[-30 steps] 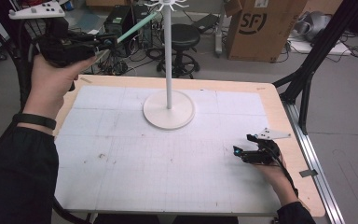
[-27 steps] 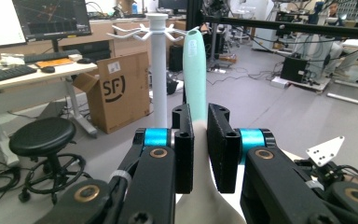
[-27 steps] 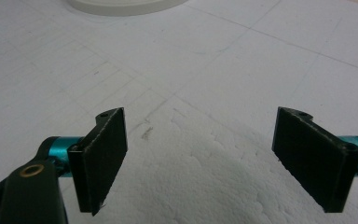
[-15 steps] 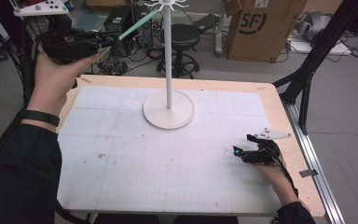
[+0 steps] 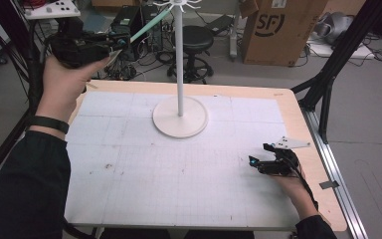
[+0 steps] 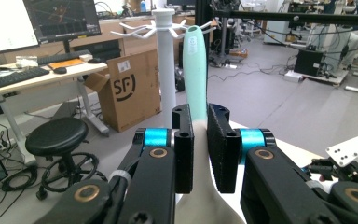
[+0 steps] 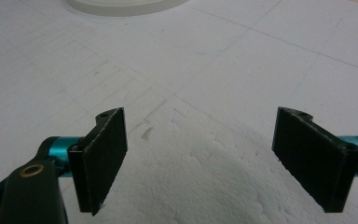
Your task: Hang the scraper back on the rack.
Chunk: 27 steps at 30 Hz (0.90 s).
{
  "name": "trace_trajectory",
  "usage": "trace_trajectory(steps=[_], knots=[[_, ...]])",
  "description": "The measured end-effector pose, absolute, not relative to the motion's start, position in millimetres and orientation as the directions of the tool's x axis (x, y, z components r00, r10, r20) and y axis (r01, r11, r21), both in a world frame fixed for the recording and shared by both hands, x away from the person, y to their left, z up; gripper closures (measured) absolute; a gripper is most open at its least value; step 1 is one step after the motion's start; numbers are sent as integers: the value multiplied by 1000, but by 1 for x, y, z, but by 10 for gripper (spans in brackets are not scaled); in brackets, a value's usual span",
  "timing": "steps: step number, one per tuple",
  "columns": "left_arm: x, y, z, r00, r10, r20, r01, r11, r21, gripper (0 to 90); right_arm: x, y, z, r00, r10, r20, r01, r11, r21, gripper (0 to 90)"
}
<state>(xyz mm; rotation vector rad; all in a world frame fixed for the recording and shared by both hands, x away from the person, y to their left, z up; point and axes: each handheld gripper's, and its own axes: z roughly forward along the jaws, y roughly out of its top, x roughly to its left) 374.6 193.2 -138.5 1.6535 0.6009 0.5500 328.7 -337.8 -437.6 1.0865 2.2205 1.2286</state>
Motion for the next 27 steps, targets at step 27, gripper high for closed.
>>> trace_trajectory(steps=[27], knots=[[375, 194, -138, 732, 678, 57, 44, -131, 990, 812, 329, -338, -438, -631, 775, 40, 447, 321, 835, 172]])
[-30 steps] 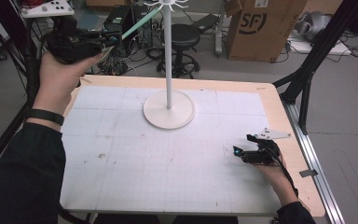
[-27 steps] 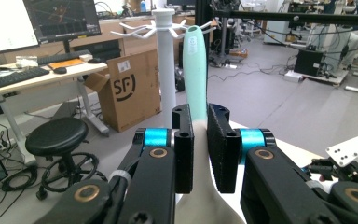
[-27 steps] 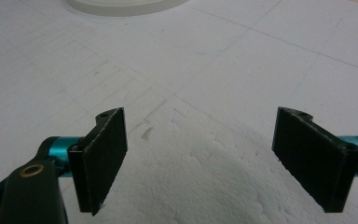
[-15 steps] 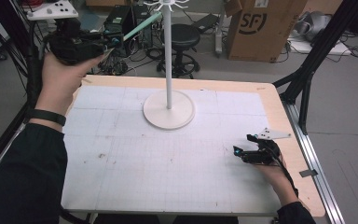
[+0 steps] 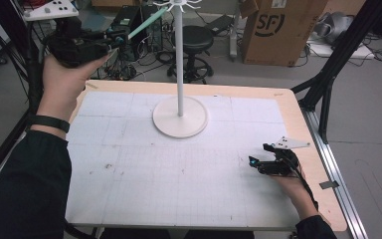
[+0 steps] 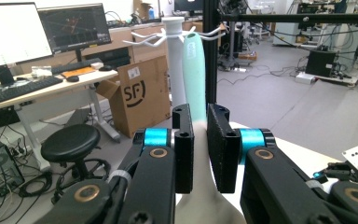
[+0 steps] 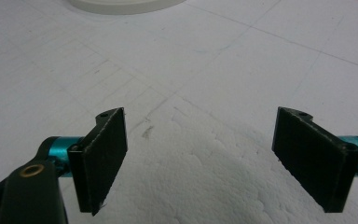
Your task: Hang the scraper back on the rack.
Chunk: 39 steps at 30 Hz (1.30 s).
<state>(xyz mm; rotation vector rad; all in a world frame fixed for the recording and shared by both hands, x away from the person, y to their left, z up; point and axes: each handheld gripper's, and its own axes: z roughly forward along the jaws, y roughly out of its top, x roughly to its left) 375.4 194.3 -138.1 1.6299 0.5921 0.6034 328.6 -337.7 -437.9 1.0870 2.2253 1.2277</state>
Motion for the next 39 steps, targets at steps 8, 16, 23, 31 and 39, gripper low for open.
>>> trace_trajectory(steps=[8, 16, 23, 31, 39], knots=[[377, 191, -140, 722, 688, 73, 39, -146, 988, 812, 329, -338, -438, -631, 775, 41, 447, 320, 835, 172], [379, 188, -142, 714, 696, 81, 53, -169, 984, 811, 329, -338, -438, -632, 774, 42, 448, 320, 835, 172], [381, 189, -146, 701, 709, 79, 74, -183, 980, 811, 329, -338, -438, -630, 776, 42, 449, 319, 834, 172], [385, 190, -148, 693, 718, 69, 88, -178, 980, 811, 329, -338, -438, -629, 776, 44, 451, 318, 834, 172], [388, 186, -151, 703, 708, 69, 96, -190, 977, 810, 329, -338, -438, -631, 775, 43, 449, 319, 835, 172]])
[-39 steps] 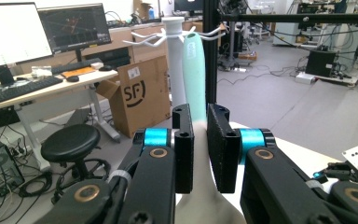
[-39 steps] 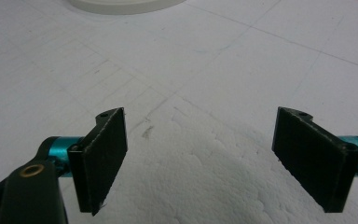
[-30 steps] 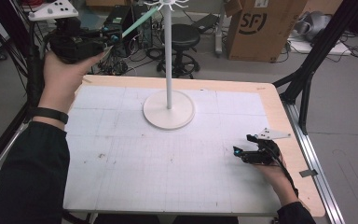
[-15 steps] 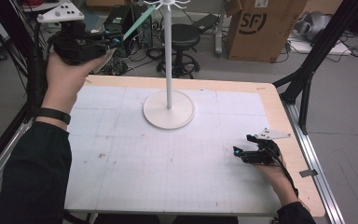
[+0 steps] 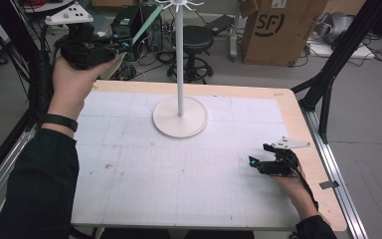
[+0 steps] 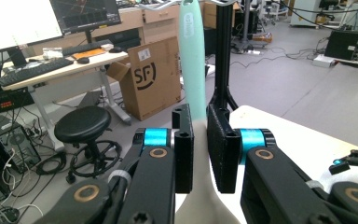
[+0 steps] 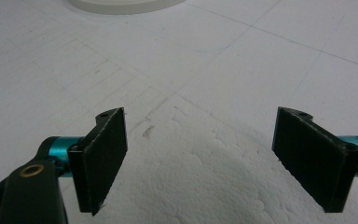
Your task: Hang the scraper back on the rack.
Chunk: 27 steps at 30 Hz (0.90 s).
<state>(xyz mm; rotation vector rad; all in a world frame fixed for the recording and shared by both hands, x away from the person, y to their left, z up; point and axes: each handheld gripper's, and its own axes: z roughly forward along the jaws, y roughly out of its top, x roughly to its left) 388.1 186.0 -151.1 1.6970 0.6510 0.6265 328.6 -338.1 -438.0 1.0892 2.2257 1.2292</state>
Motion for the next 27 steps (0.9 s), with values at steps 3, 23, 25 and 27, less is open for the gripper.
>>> trace_trajectory(steps=[3, 23, 25, 27], knots=[[389, 184, -153, 705, 706, 68, 104, -198, 975, 810, 329, -338, -438, -629, 776, 43, 451, 320, 833, 172], [391, 178, -161, 723, 691, 5, 138, -151, 979, 624, 328, -338, -438, -632, 774, 42, 449, 322, 834, 172], [389, 181, -163, 727, 687, -3, 139, -143, 980, 552, 329, -338, -438, -632, 774, 42, 448, 321, 835, 172], [386, 184, -168, 737, 676, -11, 146, -144, 979, 456, 328, -338, -438, -632, 774, 43, 448, 319, 835, 172]])
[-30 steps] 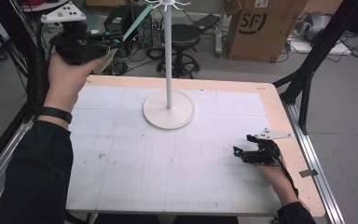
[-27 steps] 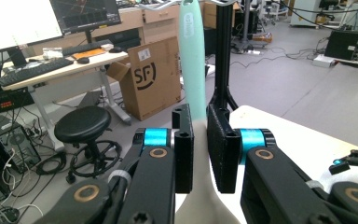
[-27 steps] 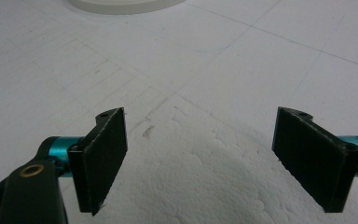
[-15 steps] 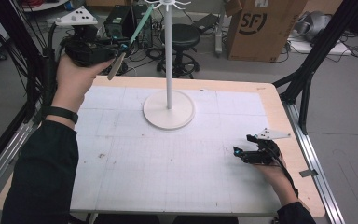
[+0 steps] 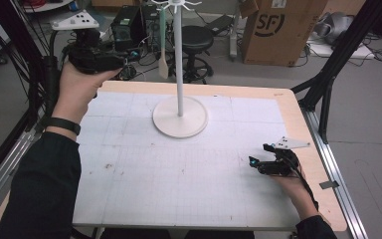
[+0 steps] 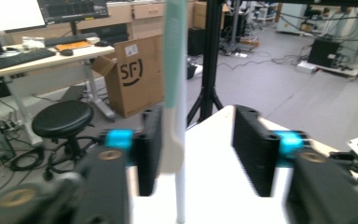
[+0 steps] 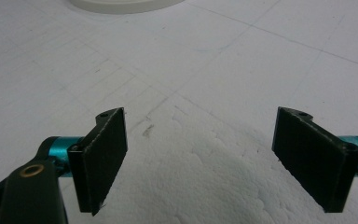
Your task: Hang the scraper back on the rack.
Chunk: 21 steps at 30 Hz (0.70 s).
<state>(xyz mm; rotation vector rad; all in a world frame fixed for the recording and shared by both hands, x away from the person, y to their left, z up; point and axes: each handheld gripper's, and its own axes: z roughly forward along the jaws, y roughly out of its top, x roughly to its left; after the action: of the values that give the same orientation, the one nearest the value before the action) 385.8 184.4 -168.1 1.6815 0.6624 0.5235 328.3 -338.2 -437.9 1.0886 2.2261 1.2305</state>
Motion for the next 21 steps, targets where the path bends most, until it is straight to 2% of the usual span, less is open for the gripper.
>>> trace_trajectory(steps=[6, 10, 21], knots=[[368, 205, -198, 763, 646, -31, 141, -119, 983, 330, 329, -338, -438, -632, 774, 44, 451, 321, 833, 172], [353, 220, -226, 781, 623, -46, 138, -101, 985, 283, 328, -337, -438, -633, 773, 39, 448, 325, 833, 172], [320, 244, -310, 787, 617, -22, 149, -154, 977, 232, 327, -337, -437, -628, 777, 39, 453, 324, 830, 172]])
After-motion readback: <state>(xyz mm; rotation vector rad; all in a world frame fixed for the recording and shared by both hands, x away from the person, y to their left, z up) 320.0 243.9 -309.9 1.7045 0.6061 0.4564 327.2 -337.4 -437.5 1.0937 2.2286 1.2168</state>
